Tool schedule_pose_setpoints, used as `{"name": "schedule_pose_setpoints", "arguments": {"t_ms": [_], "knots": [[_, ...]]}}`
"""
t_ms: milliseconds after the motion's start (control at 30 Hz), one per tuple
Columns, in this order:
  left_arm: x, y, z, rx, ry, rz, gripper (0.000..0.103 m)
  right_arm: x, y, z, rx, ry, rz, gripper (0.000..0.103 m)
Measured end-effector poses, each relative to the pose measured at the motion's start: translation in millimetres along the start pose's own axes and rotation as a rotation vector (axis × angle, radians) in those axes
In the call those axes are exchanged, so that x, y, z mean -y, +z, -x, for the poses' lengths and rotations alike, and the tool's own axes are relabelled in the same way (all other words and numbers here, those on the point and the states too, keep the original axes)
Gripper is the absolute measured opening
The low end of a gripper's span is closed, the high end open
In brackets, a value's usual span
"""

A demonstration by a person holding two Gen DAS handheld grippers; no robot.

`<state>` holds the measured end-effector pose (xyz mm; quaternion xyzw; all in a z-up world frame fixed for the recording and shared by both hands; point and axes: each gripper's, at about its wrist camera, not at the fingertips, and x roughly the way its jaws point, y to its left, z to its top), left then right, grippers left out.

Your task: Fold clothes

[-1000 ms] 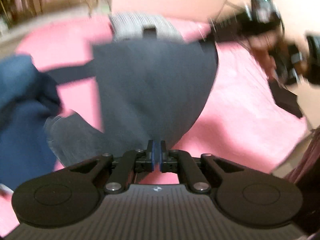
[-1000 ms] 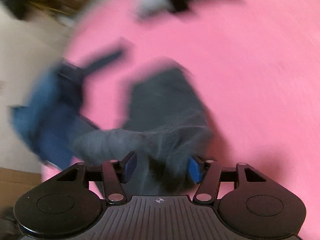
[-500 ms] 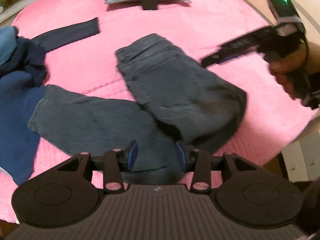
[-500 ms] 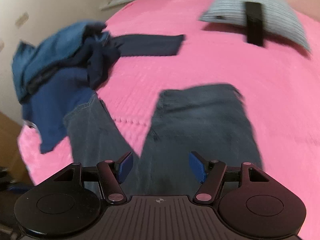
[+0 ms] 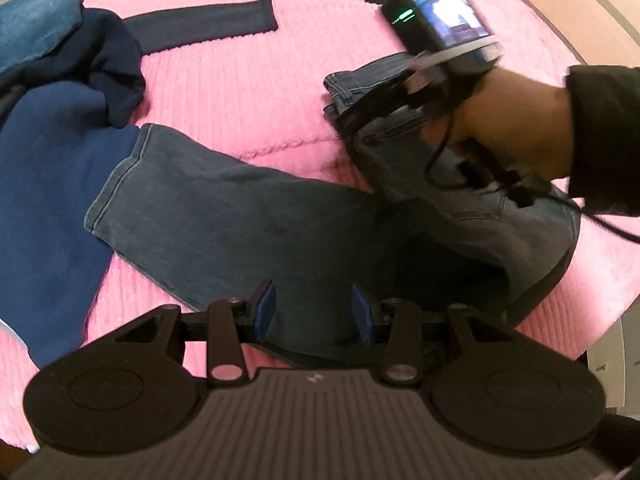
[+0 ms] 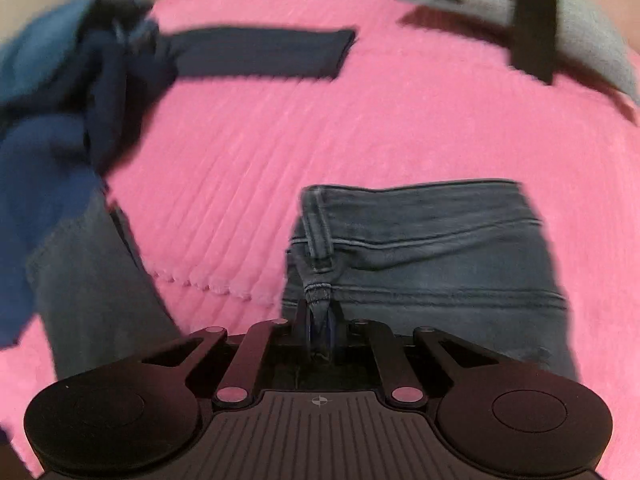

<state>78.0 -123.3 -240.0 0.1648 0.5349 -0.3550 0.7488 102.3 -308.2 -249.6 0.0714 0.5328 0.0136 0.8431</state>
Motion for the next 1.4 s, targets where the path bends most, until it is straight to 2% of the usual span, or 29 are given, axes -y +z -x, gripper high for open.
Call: {"name": "schedule_pose_setpoints", "arguments": {"t_ms": [133,233,333,400,467,533,633,700,733,767,800,833,867,933,1000,1100,1167,1300,1400], "knots": [[-6,26,-4,0.030,-0.027,-0.019,0.037,39,-15,83,0.102,-0.009,-0.164,0.004],[-12,52,-17,0.053,-0.047,-0.038,0.042,79,-41,149,0.190,-0.080,-0.291,0.004],[-10,83,-43,0.060,-0.105,-0.033,0.053,128,-77,193,0.237,-0.161,-0.449,0.004],[-4,102,-67,0.054,-0.141,-0.031,0.059,156,-103,206,0.251,-0.184,-0.538,0.004],[3,118,-98,0.039,-0.145,-0.048,0.067,170,-120,213,0.261,-0.186,-0.583,0.004],[11,131,-131,0.015,-0.126,-0.085,0.067,173,-124,219,0.270,-0.177,-0.592,0.004],[17,142,-167,-0.003,-0.159,-0.071,0.067,176,-131,228,0.284,-0.163,-0.605,0.004],[22,147,-181,-0.005,-0.190,-0.069,0.061,179,-135,234,0.294,-0.155,-0.614,0.004],[25,150,-188,-0.006,-0.205,-0.068,0.043,180,-138,237,0.298,-0.150,-0.619,0.004],[29,151,-189,0.002,-0.203,-0.087,0.030,181,-140,240,0.303,-0.146,-0.623,0.004],[35,153,-182,0.027,-0.178,-0.112,0.025,183,-142,243,0.308,-0.141,-0.627,0.004],[40,154,-174,0.054,-0.150,-0.137,0.014,184,-144,246,0.312,-0.137,-0.632,0.004],[45,159,-159,0.083,-0.148,-0.164,0.011,185,-147,249,0.317,-0.132,-0.636,0.004],[54,169,-126,0.135,-0.164,-0.212,0.010,188,-151,256,0.326,-0.123,-0.645,0.004],[70,185,-83,0.200,-0.199,-0.307,0.010,183,-156,275,0.353,-0.108,-0.669,0.004],[96,215,-22,0.316,-0.201,-0.457,0.010,167,-167,311,0.412,-0.083,-0.707,0.003],[114,236,24,0.410,-0.177,-0.569,0.009,156,-178,332,0.462,-0.090,-0.737,0.003],[156,267,102,0.563,-0.154,-0.786,0.009,140,-215,376,0.563,-0.141,-0.855,0.003],[205,271,139,0.615,-0.194,-0.944,0.009,150,-261,396,0.582,-0.193,-0.981,0.003]]}}
